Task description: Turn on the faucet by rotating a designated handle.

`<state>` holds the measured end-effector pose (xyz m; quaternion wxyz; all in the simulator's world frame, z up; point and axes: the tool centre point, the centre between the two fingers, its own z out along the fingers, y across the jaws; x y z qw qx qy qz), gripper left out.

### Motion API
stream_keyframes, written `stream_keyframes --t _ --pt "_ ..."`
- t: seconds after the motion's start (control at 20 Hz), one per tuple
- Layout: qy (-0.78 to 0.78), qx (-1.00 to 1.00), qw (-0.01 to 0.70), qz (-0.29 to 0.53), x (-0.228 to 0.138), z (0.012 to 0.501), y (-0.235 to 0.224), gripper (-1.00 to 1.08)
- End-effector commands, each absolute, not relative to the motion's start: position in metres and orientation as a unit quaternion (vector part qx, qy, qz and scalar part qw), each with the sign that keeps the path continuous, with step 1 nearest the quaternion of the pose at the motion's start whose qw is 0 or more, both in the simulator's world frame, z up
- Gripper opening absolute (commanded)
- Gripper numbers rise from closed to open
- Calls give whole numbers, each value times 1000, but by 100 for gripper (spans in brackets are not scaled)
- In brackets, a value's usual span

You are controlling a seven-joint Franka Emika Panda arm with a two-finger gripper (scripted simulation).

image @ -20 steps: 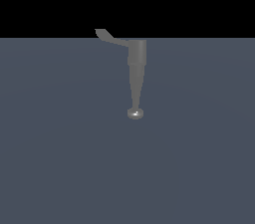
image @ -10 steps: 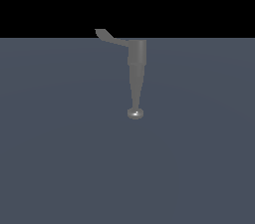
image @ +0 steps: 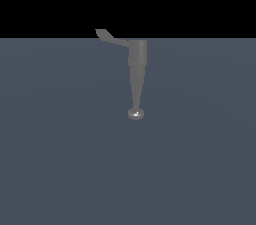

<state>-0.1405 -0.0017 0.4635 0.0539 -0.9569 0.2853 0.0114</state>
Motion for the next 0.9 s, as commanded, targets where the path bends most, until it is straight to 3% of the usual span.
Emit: stream_keyframes --t 0.0,0.85 --pt "314 -948 54 14 -127 459 1 -100" --pt "499 -866 40 25 -41 411 22 -100"
